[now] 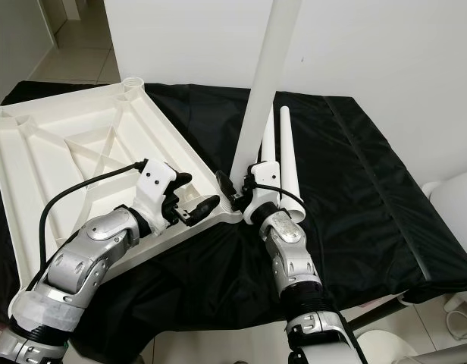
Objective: Building children table
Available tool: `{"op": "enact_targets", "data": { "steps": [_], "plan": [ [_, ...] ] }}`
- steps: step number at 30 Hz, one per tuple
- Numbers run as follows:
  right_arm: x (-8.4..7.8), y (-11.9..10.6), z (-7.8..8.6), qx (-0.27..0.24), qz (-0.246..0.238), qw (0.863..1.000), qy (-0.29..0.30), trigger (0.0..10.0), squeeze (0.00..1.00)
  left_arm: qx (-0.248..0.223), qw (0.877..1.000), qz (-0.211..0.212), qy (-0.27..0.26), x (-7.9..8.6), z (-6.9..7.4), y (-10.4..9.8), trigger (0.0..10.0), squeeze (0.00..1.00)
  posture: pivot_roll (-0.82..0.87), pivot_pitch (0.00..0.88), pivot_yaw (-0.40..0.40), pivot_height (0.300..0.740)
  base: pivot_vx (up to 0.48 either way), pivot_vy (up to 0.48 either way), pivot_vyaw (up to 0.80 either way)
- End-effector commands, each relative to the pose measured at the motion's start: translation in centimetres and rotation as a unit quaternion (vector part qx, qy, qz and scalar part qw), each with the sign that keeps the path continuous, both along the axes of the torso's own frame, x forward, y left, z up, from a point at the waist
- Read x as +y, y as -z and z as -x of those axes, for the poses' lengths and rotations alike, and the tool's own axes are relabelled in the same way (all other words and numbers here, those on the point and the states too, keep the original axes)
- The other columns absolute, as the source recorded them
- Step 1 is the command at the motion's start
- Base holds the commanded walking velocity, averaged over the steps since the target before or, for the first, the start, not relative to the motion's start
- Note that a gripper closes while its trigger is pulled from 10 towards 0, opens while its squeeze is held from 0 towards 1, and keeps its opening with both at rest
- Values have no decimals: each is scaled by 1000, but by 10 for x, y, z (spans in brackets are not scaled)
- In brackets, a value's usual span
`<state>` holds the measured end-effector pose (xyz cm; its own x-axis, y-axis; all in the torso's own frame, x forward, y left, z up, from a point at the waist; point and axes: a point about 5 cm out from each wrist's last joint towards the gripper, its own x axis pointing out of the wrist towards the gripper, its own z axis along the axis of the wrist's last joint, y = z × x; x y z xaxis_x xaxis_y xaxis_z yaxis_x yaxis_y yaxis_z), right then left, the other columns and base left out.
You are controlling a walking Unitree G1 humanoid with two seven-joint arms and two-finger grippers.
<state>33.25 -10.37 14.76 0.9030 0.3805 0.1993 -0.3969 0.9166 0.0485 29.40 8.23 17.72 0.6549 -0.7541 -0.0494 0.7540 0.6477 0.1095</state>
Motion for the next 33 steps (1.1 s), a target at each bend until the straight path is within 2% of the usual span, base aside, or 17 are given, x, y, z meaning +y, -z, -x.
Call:
{"op": "enact_targets", "data": {
  "steps": [1,2,4,6,12,17,18,19,23,27,29,30,31,33],
  "plan": [
    [-4,14,4,48,-19,995,80,10000,0,-9,999,-13,-40,8,-3,5,10000,0,55,74,-43,740,0,0,0],
    [-4,14,4,48,-19,995,80,10000,0,-9,999,-13,-40,8,-3,5,10000,0,55,74,-43,740,0,0,0],
    [-1,13,7,67,-54,984,157,10000,0,-21,999,-23,-38,11,-5,5,10000,0,53,72,-25,740,0,0,0],
    [1,12,8,70,-60,980,176,10000,0,-22,999,-24,-37,10,-6,5,10000,0,49,70,-19,740,0,0,0],
    [12,4,10,60,-57,982,170,10000,0,-29,999,-17,-30,7,-9,1,10000,0,34,69,-11,740,0,0,0],
    [10,-1,11,48,-52,984,161,10000,0,-29,999,-8,-20,3,-9,-1,10000,0,15,64,-5,740,0,0,0],
    [7,-3,13,38,-48,985,163,10000,94,-29,999,-4,-13,2,-9,-1,10000,0,15,64,-5,740,0,0,0],
    [4,-5,14,31,-47,985,164,10000,1000,-30,1000,0,-5,2,-8,-1,10000,0,-1,62,-6,740,0,0,0],
    [-2,-8,19,20,-57,986,154,10000,1000,-31,999,6,19,0,-4,0,10000,0,0,55,-4,740,0,0,0],
    [-13,-7,23,13,-42,987,155,10000,1000,-21,997,33,61,1,4,-5,10000,0,-4,55,-16,740,0,0,0],
    [-19,-7,24,12,-30,988,152,10000,1000,-20,996,27,82,4,8,-4,10000,0,-5,55,-19,740,0,0,0],
    [-22,-7,25,9,-18,991,135,10000,475,-15,996,25,90,6,10,-3,10000,0,-5,59,-19,740,0,0,0],
    [-25,-7,26,6,-7,993,120,10000,0,-6,995,26,98,8,12,-2,10000,0,-4,59,-20,740,0,0,0],
    [-26,-7,26,5,-1,995,101,10000,0,-2,994,26,107,9,14,-2,10000,0,-3,58,-20,740,0,0,0]
  ]
}}
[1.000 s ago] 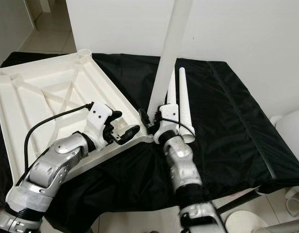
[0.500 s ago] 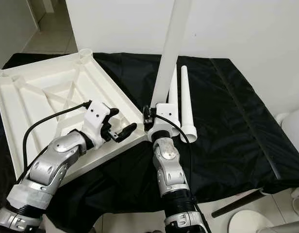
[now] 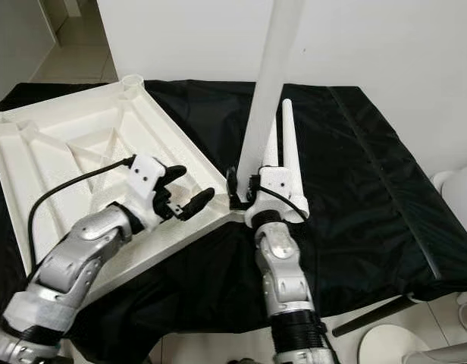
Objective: Building children table
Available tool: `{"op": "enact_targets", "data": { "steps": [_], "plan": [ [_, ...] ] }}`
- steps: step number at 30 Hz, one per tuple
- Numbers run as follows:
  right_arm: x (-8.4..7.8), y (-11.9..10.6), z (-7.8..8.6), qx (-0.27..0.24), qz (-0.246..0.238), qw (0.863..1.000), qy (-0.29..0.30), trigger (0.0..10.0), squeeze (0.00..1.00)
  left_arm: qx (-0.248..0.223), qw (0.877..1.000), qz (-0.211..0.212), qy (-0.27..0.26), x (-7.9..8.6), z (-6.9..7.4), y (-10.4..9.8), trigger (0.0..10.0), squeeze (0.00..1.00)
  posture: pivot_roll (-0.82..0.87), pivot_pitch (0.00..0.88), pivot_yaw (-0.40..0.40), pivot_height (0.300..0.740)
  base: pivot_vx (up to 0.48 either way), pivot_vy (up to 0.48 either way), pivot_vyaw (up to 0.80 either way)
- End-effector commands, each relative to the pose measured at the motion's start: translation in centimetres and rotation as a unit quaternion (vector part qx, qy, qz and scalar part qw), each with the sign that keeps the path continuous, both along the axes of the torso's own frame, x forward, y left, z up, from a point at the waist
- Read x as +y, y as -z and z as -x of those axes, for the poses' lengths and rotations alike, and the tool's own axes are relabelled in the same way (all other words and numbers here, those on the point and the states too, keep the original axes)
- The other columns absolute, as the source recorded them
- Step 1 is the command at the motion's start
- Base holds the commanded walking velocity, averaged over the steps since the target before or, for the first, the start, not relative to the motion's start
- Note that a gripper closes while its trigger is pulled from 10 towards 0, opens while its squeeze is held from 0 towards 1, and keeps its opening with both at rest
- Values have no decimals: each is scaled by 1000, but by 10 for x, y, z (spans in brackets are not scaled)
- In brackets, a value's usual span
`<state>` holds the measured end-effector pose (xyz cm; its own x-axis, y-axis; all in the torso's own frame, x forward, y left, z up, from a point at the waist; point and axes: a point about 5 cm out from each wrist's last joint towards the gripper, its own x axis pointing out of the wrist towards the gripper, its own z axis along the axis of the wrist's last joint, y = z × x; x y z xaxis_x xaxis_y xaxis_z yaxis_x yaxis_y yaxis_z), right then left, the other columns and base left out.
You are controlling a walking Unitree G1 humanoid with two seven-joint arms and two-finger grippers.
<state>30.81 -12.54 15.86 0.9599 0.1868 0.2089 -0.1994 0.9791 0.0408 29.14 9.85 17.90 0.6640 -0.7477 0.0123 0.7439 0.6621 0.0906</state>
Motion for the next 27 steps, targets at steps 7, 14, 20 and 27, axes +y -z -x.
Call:
{"op": "enact_targets", "data": {
  "steps": [7,14,20,27],
  "plan": [
    [-15,6,-5,12,55,993,-106,10000,0,27,984,-50,170,-9,29,13,10000,0,1,53,-23,740,0,0,0],
    [-17,5,-14,18,74,985,-154,10000,0,38,976,-53,206,-13,39,13,10000,0,8,45,-27,740,0,0,0],
    [-13,4,-24,23,85,970,-226,10000,0,40,974,-56,214,-15,43,13,10000,0,22,25,-30,740,0,0,0],
    [-15,2,-36,28,111,956,-271,7804,0,34,975,-57,211,-17,43,10,10000,0,29,13,-32,740,0,0,0]
  ]
}}
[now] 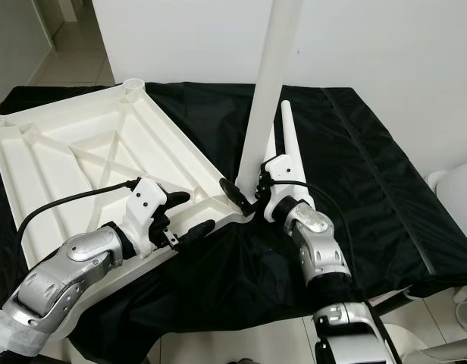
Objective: Building children table
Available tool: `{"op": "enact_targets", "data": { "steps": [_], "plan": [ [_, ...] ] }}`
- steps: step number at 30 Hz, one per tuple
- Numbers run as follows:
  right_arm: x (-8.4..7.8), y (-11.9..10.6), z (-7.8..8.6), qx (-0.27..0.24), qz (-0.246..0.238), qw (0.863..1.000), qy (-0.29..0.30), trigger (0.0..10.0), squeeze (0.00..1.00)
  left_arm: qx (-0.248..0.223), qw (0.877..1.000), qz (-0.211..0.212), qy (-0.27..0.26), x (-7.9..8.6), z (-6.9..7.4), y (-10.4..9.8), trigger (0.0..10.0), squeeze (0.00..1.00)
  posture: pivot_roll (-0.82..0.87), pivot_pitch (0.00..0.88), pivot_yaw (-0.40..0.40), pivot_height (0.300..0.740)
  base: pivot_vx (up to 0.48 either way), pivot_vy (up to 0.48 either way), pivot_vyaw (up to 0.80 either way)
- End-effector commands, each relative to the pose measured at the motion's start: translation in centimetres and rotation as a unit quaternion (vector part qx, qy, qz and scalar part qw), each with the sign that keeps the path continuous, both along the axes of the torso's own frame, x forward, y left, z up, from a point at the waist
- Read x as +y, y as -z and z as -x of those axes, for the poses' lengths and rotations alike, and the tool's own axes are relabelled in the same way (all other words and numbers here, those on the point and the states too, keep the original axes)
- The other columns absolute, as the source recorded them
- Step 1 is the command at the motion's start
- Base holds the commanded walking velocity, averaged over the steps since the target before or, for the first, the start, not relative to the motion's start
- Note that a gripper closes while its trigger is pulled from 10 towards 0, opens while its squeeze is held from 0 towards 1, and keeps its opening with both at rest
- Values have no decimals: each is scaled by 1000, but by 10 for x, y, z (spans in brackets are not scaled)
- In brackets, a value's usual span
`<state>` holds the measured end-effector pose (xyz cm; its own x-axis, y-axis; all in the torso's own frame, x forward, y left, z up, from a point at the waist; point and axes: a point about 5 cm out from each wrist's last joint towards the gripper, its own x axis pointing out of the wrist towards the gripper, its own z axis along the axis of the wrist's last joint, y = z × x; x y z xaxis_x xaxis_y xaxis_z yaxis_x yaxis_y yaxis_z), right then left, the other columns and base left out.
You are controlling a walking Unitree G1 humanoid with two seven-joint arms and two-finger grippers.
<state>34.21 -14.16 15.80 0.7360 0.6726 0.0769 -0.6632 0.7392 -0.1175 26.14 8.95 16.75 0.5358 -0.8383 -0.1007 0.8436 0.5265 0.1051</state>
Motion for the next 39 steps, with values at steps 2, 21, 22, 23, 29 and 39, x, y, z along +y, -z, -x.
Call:
{"op": "enact_targets", "data": {
  "steps": [2,21,22,23,29,39],
  "plan": [
    [2,1,-4,3,20,1000,-20,7804,0,12,991,-4,134,-9,13,-2,10000,0,29,13,-32,740,0,0,0],
    [-3,7,-7,33,-13,999,-12,10000,0,8,992,-2,124,-10,14,-2,10000,0,40,13,-48,740,0,0,0],
    [-2,7,-8,34,-15,999,-4,10000,0,8,992,-2,124,-10,14,-2,10000,0,42,14,-50,740,0,0,0],
    [-2,7,-8,34,-15,999,-4,10000,0,8,992,-2,124,-10,14,-2,10000,0,42,14,-50,740,0,0,0],
    [5,6,-11,36,-6,997,71,10000,0,7,993,0,120,-10,15,-1,10000,0,44,16,-56,740,0,0,0],
    [28,6,-2,51,-78,973,210,10000,0,8,993,2,117,-10,16,0,10000,0,33,27,-58,740,0,0,0]
  ]
}}
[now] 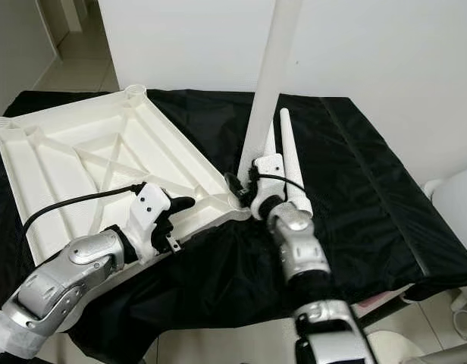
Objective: Building children table
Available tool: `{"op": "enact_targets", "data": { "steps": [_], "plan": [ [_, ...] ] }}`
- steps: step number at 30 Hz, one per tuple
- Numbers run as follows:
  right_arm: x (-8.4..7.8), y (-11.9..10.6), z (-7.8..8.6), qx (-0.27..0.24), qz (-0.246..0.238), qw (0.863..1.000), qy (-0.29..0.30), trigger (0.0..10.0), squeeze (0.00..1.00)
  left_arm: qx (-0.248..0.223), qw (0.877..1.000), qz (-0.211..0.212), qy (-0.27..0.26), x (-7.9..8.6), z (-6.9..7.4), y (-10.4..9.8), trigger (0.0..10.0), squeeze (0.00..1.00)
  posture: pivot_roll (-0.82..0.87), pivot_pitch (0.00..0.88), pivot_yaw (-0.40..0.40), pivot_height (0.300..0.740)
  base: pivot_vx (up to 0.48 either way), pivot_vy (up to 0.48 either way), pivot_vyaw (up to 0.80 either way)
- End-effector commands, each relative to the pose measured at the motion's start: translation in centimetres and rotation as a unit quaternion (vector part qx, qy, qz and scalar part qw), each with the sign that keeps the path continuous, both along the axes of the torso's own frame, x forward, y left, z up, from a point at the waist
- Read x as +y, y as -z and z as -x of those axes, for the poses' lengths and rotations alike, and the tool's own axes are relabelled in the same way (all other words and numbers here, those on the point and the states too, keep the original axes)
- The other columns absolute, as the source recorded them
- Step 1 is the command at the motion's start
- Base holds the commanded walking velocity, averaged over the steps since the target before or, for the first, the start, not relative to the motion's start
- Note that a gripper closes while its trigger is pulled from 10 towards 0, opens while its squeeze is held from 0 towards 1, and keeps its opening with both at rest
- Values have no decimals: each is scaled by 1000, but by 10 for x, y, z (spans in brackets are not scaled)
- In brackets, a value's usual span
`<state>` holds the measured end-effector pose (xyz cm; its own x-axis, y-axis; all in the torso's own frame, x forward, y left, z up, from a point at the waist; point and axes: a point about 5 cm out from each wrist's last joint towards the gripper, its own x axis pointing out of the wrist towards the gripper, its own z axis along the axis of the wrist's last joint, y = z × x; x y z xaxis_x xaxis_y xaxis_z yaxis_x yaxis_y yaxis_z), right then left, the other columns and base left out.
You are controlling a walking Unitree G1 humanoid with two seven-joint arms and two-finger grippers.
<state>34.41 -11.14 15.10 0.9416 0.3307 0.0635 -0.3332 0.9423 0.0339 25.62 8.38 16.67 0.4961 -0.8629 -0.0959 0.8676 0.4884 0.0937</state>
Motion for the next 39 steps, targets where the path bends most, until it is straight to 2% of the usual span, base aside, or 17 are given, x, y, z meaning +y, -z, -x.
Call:
{"op": "enact_targets", "data": {
  "steps": [1,3,4,6,10,15,16,17,18,21,24,26,31,32,33,38,39],
  "plan": [
    [2,-1,3,2,-27,999,35,10000,0,4,996,-2,94,-5,10,-1,10000,0,32,26,-57,740,0,0,0],
    [4,-1,5,1,-33,998,46,10000,0,4,996,-1,94,-5,10,-1,10000,0,30,27,-56,740,0,0,0],
    [10,-2,9,-3,-51,994,92,10000,0,4,996,-1,94,-5,10,-1,10000,0,29,27,-56,740,0,0,0],
    [13,-3,12,-9,-59,991,122,10000,0,4,996,-1,95,-6,9,-1,10000,0,28,27,-55,740,0,0,0],
    [25,-6,14,-4,-81,990,117,10000,0,5,995,2,97,-7,10,-2,10000,0,25,26,-50,740,0,0,0],
    [22,-13,17,-9,-75,990,116,10000,0,3,995,-1,99,-7,10,-1,10000,0,25,28,-52,740,0,0,0],
    [21,-13,17,-11,-75,990,116,10000,106,3,995,-1,97,-6,10,-1,10000,0,29,26,-54,740,0,0,0],
    [21,-13,17,-11,-75,990,116,10000,106,3,995,-1,97,-6,10,-1,10000,0,29,26,-54,740,0,0,0],
    [20,-14,17,-14,-77,991,106,10000,1000,2,995,0,96,-6,9,-2,10000,0,29,26,-54,740,0,0,0],
    [19,-19,20,-33,-83,994,64,10000,1000,3,996,3,95,-6,10,-2,10000,0,32,28,-57,740,0,0,0],
    [17,-19,21,-35,-84,994,60,10000,1000,3,995,3,95,-6,11,-2,10000,0,32,28,-57,740,0,0,0],
    [6,-21,20,-39,-66,996,41,10000,1000,4,996,4,94,-6,11,-2,10000,0,34,32,-56,740,0,0,0],
    [-6,-23,18,-36,-43,998,15,10000,1000,4,996,5,92,-5,11,-3,10000,0,32,38,-56,740,0,0,0],
    [-11,-24,17,-36,-22,999,-18,10000,1000,4,996,5,91,-5,10,-4,10000,0,31,44,-53,740,0,0,0],
    [-15,-22,15,-31,-1,998,-49,10000,0,4,996,5,90,-4,10,-4,10000,0,29,49,-47,740,0,0,0],
    [-20,-17,12,-21,32,992,-120,10000,0,5,996,6,89,-3,9,-5,10000,0,27,51,-40,740,0,0,0],
    [-20,-17,12,-21,32,992,-120,10000,0,5,996,6,89,-3,9,-5,10000,0,27,51,-40,740,0,0,0]
  ]
}}
